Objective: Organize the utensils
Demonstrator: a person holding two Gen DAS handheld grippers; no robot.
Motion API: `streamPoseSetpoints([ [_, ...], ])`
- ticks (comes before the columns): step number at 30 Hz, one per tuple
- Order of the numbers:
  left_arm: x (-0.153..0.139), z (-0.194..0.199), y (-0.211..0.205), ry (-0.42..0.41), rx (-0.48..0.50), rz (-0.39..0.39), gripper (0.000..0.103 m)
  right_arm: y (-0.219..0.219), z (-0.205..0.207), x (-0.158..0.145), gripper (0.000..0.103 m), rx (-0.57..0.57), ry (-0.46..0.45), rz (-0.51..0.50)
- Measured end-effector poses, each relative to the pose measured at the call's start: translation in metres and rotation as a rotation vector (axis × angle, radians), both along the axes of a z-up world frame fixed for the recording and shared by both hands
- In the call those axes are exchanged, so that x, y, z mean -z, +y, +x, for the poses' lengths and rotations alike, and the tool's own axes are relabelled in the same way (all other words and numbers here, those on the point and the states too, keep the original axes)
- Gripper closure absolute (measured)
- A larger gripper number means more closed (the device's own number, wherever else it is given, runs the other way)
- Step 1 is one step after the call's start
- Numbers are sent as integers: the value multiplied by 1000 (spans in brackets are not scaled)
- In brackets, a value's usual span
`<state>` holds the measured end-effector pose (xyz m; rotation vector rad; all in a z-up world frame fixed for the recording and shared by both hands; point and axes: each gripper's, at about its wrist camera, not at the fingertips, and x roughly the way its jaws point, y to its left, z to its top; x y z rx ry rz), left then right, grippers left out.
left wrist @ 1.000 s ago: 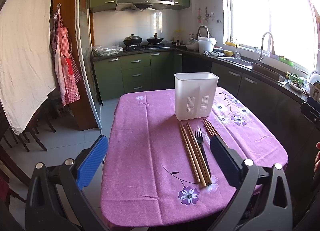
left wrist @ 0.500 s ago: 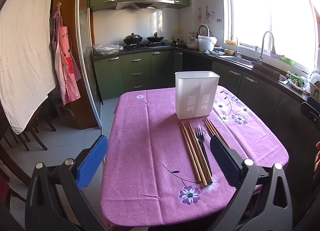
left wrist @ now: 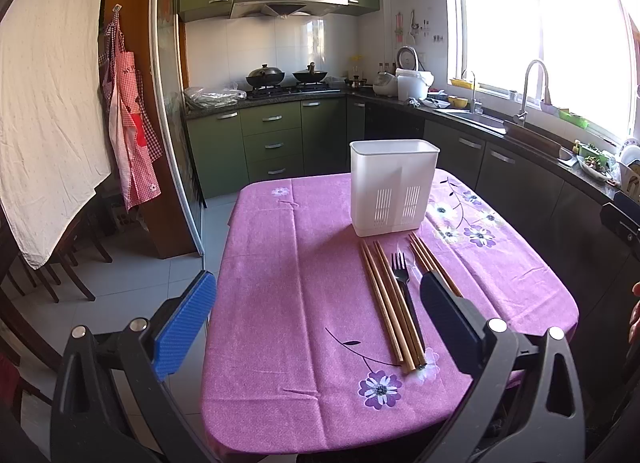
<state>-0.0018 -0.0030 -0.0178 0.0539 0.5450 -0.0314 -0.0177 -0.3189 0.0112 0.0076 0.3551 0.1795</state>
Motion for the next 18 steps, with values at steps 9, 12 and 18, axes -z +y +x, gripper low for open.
streamPoseSetpoints([
  [9, -3, 4, 1, 6, 3, 2, 6, 0, 1, 1, 4, -1, 0, 1],
  [12, -3, 4, 1, 6, 3, 1, 6, 1, 1, 2, 4, -1, 0, 0],
  [18, -2, 4, 1, 8, 3, 3, 6, 1, 2, 3, 4, -2, 3, 1],
])
